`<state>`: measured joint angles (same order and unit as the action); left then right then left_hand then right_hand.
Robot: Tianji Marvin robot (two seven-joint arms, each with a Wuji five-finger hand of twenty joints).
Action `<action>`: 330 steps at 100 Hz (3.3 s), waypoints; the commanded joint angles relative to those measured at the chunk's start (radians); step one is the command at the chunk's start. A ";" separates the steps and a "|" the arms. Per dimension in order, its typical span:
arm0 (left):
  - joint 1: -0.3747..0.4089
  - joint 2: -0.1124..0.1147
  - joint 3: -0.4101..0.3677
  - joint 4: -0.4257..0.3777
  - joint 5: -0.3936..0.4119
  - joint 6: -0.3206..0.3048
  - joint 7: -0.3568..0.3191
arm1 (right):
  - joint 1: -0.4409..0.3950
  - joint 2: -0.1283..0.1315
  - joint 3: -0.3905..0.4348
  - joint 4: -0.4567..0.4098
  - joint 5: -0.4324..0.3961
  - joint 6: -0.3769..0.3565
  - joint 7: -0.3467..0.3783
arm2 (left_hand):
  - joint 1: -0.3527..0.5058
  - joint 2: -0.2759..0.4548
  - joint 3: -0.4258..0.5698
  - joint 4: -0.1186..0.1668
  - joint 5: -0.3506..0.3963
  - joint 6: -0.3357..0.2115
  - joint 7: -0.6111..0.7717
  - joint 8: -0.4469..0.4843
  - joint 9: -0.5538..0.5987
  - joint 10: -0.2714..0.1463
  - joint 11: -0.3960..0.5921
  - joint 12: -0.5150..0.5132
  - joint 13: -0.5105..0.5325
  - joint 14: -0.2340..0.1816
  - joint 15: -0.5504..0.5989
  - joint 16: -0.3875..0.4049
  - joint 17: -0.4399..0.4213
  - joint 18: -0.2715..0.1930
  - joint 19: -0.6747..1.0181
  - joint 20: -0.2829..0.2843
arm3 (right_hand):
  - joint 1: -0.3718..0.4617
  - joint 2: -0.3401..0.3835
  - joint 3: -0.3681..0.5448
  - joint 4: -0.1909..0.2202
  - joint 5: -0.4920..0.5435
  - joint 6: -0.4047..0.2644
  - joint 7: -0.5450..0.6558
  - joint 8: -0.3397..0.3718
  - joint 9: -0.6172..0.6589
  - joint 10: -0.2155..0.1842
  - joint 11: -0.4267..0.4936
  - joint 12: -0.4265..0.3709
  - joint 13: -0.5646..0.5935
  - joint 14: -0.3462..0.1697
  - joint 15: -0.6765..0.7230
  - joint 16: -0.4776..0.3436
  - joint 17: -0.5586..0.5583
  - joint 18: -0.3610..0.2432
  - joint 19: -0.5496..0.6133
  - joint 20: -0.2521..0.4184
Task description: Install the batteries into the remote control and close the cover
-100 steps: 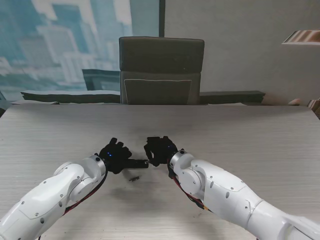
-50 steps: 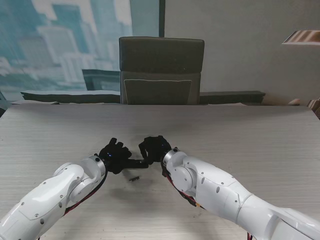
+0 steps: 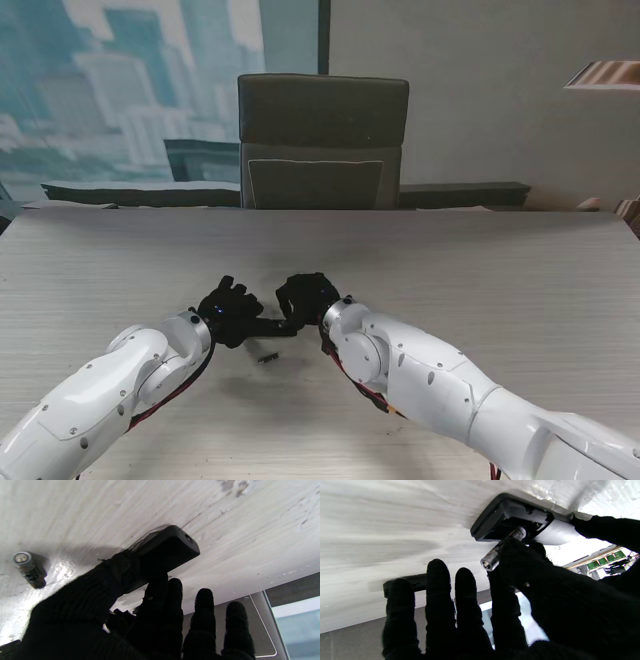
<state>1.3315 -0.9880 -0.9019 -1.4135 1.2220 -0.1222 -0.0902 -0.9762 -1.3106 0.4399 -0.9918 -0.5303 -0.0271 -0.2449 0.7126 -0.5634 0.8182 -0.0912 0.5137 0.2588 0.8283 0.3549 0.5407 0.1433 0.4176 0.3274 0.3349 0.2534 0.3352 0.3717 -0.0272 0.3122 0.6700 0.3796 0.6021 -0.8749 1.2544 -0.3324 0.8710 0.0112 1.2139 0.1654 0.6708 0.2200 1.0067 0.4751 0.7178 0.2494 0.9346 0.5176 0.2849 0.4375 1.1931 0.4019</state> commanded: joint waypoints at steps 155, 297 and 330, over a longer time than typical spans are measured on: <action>0.027 -0.002 0.019 0.019 -0.006 -0.006 -0.034 | 0.000 -0.048 -0.034 0.052 0.049 0.041 0.015 | 0.050 0.061 -0.078 -0.018 0.139 -0.302 0.122 0.018 0.020 -0.008 0.016 0.011 0.009 0.008 0.012 -0.004 -0.005 0.011 0.020 -0.016 | -0.066 -0.103 0.019 -0.001 0.013 -0.084 0.159 0.137 -0.003 0.035 -0.006 -0.009 0.000 0.022 0.008 -0.005 -0.013 0.033 -0.010 -0.009; 0.029 -0.001 0.018 0.014 -0.007 -0.007 -0.045 | -0.054 0.018 0.028 -0.018 -0.059 -0.055 -0.063 | 0.054 0.069 -0.091 -0.015 0.133 -0.309 0.118 0.019 0.015 -0.007 0.014 0.010 0.006 0.009 0.011 -0.004 -0.005 0.008 0.019 -0.015 | -0.147 -0.008 0.004 0.073 -0.196 -0.082 -0.081 0.058 -0.013 0.030 0.003 -0.005 0.000 0.009 0.005 -0.006 -0.005 0.021 0.006 0.002; 0.027 -0.001 0.022 0.015 -0.009 -0.007 -0.049 | -0.038 0.020 0.000 0.006 -0.098 -0.067 -0.081 | 0.054 0.070 -0.092 -0.015 0.133 -0.308 0.117 0.019 0.016 -0.006 0.014 0.009 0.005 0.008 0.010 -0.005 -0.005 0.009 0.019 -0.014 | -0.112 -0.060 0.035 0.060 -0.168 -0.068 -0.088 0.050 -0.009 0.025 0.010 -0.003 0.011 0.004 0.007 -0.006 0.006 0.020 0.006 0.002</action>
<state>1.3324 -0.9876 -0.8996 -1.4232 1.2162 -0.1233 -0.1048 -1.0162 -1.2851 0.4485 -0.9957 -0.6248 -0.0888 -0.3360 0.7239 -0.5414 0.7715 -0.0909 0.5159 0.2606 0.8279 0.3461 0.5414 0.1436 0.4180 0.3276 0.3350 0.2534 0.3354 0.3717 -0.0272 0.3122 0.6700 0.3796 0.4618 -0.9013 1.2498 -0.2639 0.6862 -0.0471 1.1389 0.2216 0.6800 0.2526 1.0063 0.4748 0.7183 0.2697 0.9401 0.5141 0.2871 0.4439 1.1963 0.4025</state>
